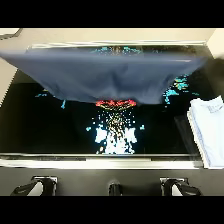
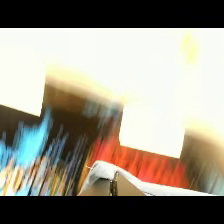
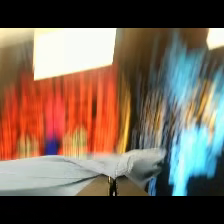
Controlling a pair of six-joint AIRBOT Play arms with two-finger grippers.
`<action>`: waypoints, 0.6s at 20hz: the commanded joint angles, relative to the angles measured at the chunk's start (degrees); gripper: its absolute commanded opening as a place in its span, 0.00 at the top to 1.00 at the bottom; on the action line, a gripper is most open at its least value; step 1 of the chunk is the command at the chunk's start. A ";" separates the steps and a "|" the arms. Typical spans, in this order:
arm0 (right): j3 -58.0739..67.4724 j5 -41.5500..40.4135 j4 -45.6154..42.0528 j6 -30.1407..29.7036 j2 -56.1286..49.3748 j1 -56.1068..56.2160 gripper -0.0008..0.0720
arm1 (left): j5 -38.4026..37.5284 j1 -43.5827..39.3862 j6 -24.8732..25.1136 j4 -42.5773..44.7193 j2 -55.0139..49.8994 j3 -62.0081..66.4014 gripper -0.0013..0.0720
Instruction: Fold the shirts.
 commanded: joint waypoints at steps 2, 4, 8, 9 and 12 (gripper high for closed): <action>18.88 -3.39 -5.01 0.02 5.81 -0.02 0.93 | 6.40 0.07 -5.55 1.95 14.53 8.68 0.95; 20.76 -3.37 -6.95 0.15 7.74 -0.02 0.93 | 6.25 0.07 -8.26 6.19 17.92 8.68 0.95; 20.85 -1.03 -9.57 3.98 10.05 -0.02 0.93 | 6.25 0.07 -10.64 10.03 19.52 8.68 0.95; 20.85 -0.22 -9.86 4.11 9.90 -0.02 0.93 | 6.25 0.07 -10.64 10.03 19.10 8.70 0.95; 20.85 2.80 -9.99 4.55 7.72 -0.02 0.93 | 4.02 0.07 -9.68 10.14 16.46 8.66 0.95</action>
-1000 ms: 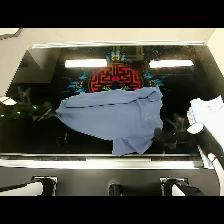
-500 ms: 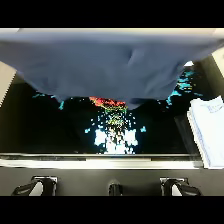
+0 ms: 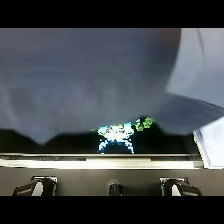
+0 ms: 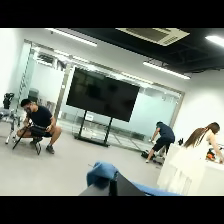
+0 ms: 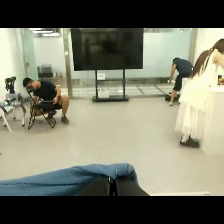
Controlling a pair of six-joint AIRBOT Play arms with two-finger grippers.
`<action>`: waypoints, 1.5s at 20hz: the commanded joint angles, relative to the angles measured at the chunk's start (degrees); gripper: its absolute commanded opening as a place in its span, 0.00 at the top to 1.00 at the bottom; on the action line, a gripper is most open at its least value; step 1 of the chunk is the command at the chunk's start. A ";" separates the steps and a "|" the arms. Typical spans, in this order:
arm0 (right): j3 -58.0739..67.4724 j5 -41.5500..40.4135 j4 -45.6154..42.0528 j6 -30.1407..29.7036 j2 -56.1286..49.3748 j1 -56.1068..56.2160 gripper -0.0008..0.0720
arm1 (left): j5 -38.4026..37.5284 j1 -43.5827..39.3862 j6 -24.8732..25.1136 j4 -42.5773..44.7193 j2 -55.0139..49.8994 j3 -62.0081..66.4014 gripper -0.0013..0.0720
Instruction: Fold the shirts.
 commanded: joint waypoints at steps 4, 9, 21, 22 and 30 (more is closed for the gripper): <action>0.48 17.97 -0.76 3.10 -10.38 0.00 0.93 | -16.74 0.00 4.76 2.40 -10.97 -0.94 0.95; -3.54 37.13 7.80 2.34 -36.26 0.46 0.94 | -19.85 -0.55 11.15 3.04 -29.75 -14.21 0.95; -5.95 3.85 12.79 12.44 -60.92 6.23 0.94 | -8.39 -2.23 11.93 -7.61 -65.33 -8.76 0.95; -5.95 5.60 12.50 10.80 -60.81 6.19 0.94 | -8.50 -1.90 11.93 -7.61 -65.51 -8.76 0.95; -16.68 26.49 7.69 6.82 -59.52 6.73 0.94 | -29.38 -0.28 13.60 -2.86 -68.43 -8.44 0.95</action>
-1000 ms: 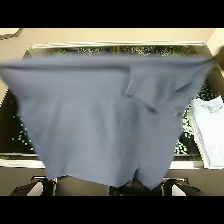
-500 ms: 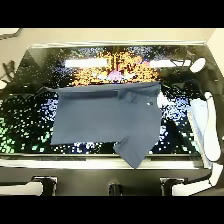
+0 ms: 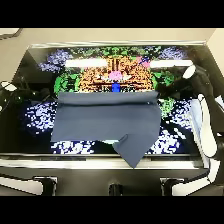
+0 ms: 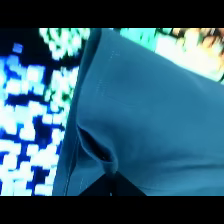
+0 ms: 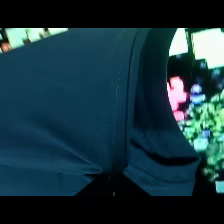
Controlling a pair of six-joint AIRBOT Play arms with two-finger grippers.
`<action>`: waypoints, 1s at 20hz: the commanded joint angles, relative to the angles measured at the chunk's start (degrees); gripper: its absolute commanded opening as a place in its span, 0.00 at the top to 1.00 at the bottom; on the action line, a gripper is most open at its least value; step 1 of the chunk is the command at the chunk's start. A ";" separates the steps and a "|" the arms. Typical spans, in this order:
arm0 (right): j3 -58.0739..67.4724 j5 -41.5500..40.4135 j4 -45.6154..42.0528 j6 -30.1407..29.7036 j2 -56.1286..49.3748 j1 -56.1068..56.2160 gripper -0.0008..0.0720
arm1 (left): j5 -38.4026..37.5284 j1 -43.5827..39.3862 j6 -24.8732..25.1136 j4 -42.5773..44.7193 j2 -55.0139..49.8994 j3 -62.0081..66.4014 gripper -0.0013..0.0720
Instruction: Fold the shirts.
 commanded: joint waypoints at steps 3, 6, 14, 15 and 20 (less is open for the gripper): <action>-7.82 2.12 -0.98 -0.04 -0.70 0.31 0.94 | -11.82 0.04 0.44 2.89 -2.54 -0.28 0.95; -7.82 0.57 -0.98 -0.02 -0.70 0.31 0.94 | -13.68 0.04 0.31 4.42 -2.71 -0.31 0.95; -3.65 6.01 -0.61 0.13 1.20 -2.54 0.49 | -21.00 2.49 -1.68 4.17 -2.34 3.63 0.35; -3.37 8.11 -0.35 -0.02 2.62 -4.31 0.47 | -22.77 3.72 -1.75 4.85 -1.29 4.13 0.35; -9.77 17.25 -3.26 -0.90 8.17 -8.46 0.47 | -23.74 6.86 -3.54 15.21 8.52 -11.39 0.37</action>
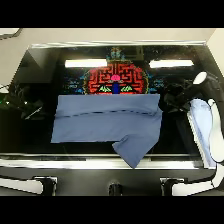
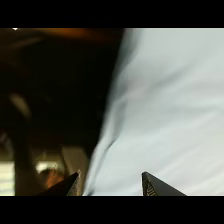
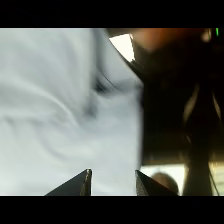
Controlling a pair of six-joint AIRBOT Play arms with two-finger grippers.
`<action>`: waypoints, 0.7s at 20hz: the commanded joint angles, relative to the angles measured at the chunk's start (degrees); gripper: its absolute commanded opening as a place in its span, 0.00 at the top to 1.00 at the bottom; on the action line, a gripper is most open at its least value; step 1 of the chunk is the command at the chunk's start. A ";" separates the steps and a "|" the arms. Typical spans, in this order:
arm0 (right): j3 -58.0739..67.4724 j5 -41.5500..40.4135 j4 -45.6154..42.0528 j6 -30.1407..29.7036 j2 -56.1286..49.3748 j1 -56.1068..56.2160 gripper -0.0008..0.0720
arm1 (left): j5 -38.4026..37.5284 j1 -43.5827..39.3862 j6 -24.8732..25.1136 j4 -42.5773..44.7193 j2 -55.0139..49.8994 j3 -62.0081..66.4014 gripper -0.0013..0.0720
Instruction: Fold the shirts.
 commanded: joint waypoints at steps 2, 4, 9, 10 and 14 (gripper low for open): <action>-10.01 1.97 -1.38 -1.03 6.25 -1.55 0.47 | 4.90 1.51 0.85 4.39 10.62 -20.98 0.37; -13.81 0.11 -1.20 -1.05 8.52 -1.55 0.47 | 9.77 1.62 2.36 3.85 13.31 -28.81 0.37; -14.99 -0.61 -0.48 -1.01 9.60 -1.55 0.47 | 15.30 1.60 2.86 -3.06 13.18 -32.33 0.40; -14.99 -0.57 -0.50 -1.03 9.60 -1.55 0.47 | 15.54 1.60 2.78 -3.52 13.18 -32.33 0.41; -15.61 0.33 -0.61 -1.92 9.73 -1.55 0.47 | 17.00 1.20 2.03 -3.56 13.18 -32.37 0.57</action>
